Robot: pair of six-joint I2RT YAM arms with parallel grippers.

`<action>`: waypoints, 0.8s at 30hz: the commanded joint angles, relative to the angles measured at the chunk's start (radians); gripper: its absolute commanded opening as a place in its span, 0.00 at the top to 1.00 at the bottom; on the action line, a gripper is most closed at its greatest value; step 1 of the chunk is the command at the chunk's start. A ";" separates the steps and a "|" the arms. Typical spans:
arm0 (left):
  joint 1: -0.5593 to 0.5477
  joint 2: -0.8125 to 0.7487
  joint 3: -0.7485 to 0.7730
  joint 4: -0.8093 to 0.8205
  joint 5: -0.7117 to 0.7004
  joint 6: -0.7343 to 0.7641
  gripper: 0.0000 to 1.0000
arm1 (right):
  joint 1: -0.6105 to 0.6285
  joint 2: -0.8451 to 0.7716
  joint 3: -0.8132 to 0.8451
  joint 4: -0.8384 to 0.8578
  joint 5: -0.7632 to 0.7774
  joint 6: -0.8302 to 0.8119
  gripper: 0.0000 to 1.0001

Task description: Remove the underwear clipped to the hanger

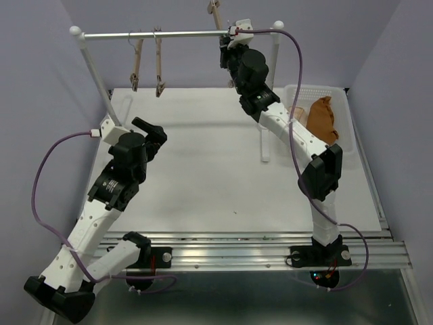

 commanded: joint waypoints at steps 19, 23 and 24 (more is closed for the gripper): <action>0.014 0.023 0.029 0.054 -0.047 0.027 0.04 | -0.072 0.208 0.219 0.030 0.088 -0.043 0.82; 0.014 0.032 0.034 0.050 -0.042 0.028 0.04 | -0.072 0.188 0.160 0.032 0.091 -0.035 0.79; 0.015 0.032 0.034 0.050 -0.041 0.028 0.04 | -0.072 0.182 0.146 0.032 0.092 -0.032 0.79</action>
